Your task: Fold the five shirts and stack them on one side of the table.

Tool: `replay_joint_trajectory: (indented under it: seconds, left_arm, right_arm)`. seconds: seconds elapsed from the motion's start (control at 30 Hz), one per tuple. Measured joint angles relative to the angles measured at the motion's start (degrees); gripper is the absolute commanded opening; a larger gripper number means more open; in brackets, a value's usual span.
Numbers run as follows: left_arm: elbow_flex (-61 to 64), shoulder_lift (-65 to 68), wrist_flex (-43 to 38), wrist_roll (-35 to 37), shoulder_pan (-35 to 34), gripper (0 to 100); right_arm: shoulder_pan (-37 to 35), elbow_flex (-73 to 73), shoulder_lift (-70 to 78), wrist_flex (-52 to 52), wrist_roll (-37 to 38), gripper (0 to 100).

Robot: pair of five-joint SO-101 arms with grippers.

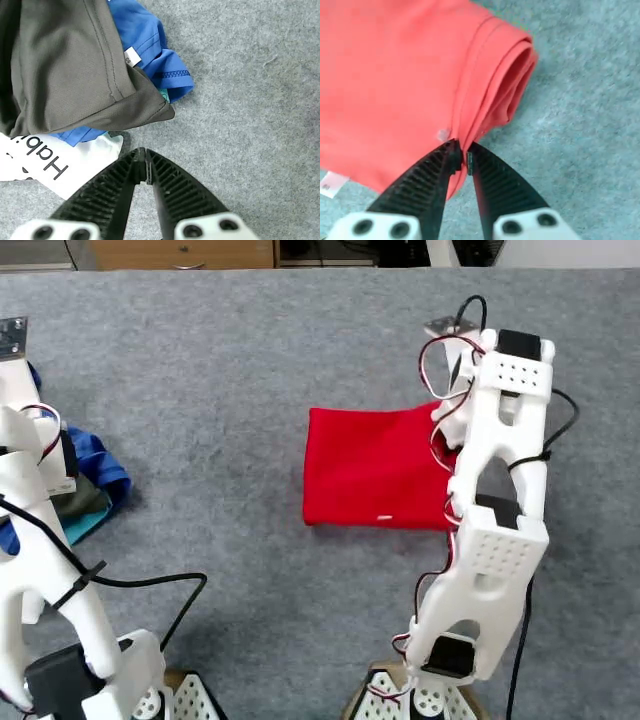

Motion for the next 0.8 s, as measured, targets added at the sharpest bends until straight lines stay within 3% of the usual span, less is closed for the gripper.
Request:
replay_joint_trajectory:
  seconds: [0.57,0.8]
  left_arm:
    - [0.0,0.0,0.0,0.0,0.0,2]
    - [0.0,0.0,0.0,0.0,0.0,2]
  right_arm:
    - [0.97,-14.77,10.46,1.76,0.0,0.5]
    - [1.23,-16.88,10.73,4.13,0.0,20.5]
